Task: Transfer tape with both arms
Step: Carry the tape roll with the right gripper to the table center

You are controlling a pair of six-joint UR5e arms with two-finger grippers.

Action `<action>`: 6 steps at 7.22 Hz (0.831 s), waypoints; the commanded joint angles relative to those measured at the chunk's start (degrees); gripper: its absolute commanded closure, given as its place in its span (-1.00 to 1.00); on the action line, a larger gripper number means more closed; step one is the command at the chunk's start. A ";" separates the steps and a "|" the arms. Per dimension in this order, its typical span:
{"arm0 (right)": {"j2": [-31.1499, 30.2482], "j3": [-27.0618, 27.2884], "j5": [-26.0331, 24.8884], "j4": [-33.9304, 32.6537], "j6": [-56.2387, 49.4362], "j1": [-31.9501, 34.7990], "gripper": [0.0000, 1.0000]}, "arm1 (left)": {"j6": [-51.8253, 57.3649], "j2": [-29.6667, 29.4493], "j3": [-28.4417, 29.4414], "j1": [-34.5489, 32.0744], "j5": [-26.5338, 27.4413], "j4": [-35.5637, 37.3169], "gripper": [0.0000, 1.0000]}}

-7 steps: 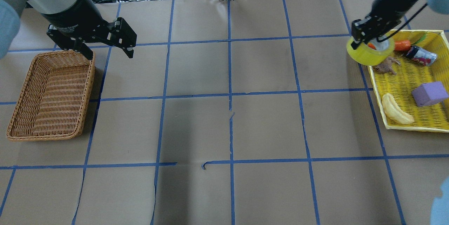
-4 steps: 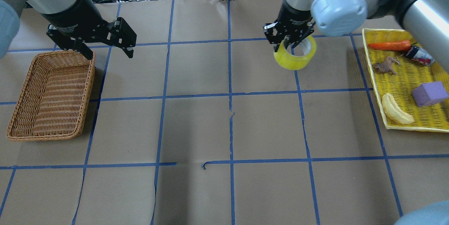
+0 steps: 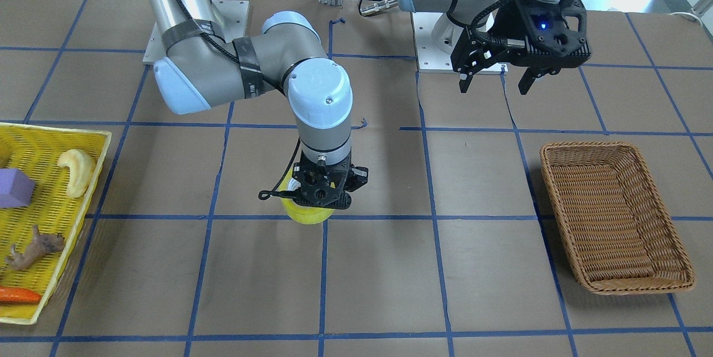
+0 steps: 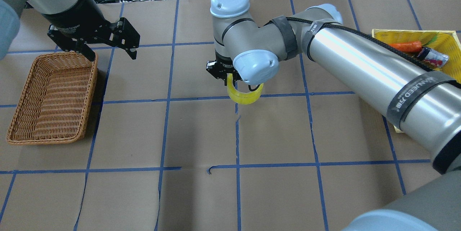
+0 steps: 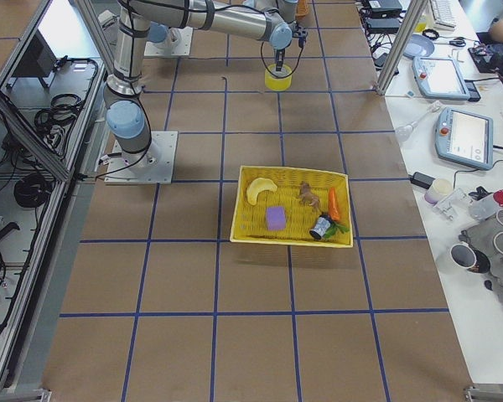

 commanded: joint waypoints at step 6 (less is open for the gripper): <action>13.57 -6.18 -3.86 -20.04 -1.75 -0.24 1.00 | -0.44 -0.51 1.40 0.18 0.23 0.10 -1.00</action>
